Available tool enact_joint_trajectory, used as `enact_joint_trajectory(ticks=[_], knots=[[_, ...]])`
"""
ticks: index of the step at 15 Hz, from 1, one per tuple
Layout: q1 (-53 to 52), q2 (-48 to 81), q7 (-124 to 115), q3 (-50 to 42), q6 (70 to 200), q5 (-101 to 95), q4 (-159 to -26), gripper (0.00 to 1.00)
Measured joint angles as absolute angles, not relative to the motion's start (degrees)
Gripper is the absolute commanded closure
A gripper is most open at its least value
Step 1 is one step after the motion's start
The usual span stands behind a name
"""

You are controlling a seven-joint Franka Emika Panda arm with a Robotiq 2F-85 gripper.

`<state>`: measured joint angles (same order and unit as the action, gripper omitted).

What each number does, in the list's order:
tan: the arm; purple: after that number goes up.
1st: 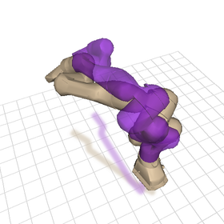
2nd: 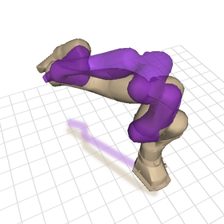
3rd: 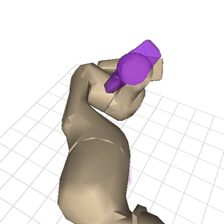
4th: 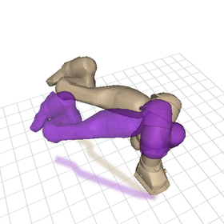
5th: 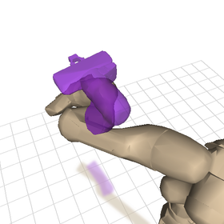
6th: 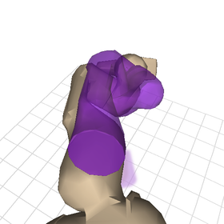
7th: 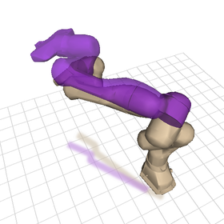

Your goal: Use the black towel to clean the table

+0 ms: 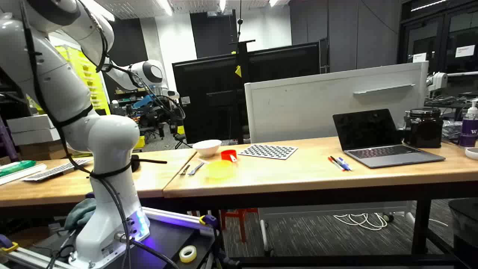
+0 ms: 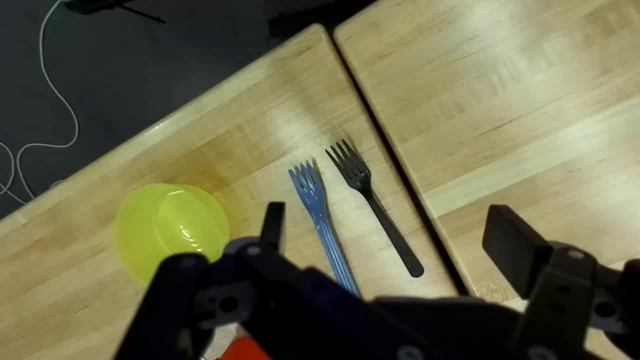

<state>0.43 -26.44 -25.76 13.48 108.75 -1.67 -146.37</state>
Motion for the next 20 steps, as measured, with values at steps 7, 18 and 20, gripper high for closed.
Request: enact_joint_trajectory(ticks=[7,18,20], knots=[[-2.2,-23.6,-27.1,15.0,109.0,-1.7,-144.5,0.0],[-11.0,-5.4,-30.3,20.9,114.5,-1.8,-130.4,0.0],[-12.8,-2.4,-29.0,21.0,115.1,-1.8,-128.2,0.0]])
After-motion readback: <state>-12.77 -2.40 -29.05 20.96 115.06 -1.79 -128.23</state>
